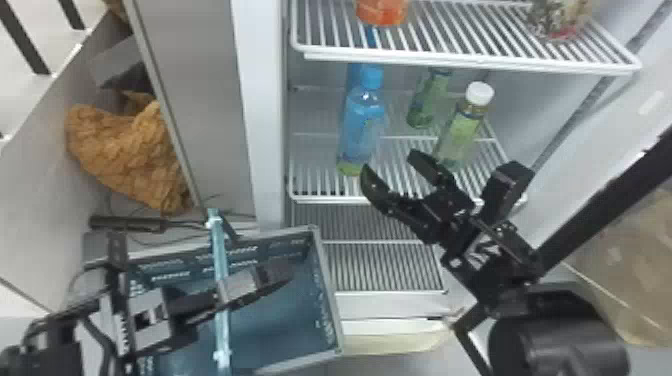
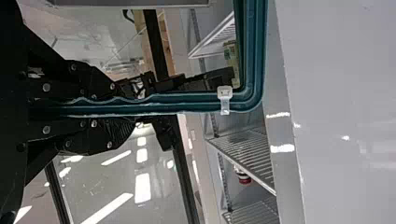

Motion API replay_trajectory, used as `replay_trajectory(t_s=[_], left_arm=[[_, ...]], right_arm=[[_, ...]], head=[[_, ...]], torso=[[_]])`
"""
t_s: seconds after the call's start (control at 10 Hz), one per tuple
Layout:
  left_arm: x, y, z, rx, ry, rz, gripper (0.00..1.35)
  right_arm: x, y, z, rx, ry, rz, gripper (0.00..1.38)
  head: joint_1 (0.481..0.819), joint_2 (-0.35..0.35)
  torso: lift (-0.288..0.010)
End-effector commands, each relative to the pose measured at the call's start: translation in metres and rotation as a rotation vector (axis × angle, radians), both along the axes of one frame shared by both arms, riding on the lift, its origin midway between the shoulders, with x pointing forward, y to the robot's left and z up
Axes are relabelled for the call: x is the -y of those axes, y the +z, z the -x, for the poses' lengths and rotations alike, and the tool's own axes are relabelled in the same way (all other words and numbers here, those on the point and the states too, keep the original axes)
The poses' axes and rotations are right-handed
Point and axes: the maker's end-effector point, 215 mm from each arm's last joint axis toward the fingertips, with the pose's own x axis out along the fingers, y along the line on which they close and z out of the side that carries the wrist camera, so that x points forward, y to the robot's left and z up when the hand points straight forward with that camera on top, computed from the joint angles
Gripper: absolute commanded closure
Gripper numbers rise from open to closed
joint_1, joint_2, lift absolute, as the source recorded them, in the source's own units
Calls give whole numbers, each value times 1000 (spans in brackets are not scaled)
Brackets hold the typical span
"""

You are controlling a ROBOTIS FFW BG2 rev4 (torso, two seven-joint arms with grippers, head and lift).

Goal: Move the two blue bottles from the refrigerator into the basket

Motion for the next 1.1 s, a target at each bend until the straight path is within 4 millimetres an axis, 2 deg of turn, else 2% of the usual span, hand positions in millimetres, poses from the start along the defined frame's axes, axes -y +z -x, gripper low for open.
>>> replay_trajectory(t_s=[0.0, 0.3, 1.0], left_arm=[[1, 0, 0, 1, -3, -1, 1202], [1, 0, 1, -3, -5, -2, 1202], [-1, -3, 1, -10, -6, -8, 1202]], right_arm=[[-3, 2, -11, 6, 0, 7, 124], [-15, 2, -32, 7, 7, 12, 121], [-38, -6, -61, -9, 19, 31, 125]], head=[[695, -120], [695, -107], [695, -70]], torso=[[-220], [-220], [-220]])
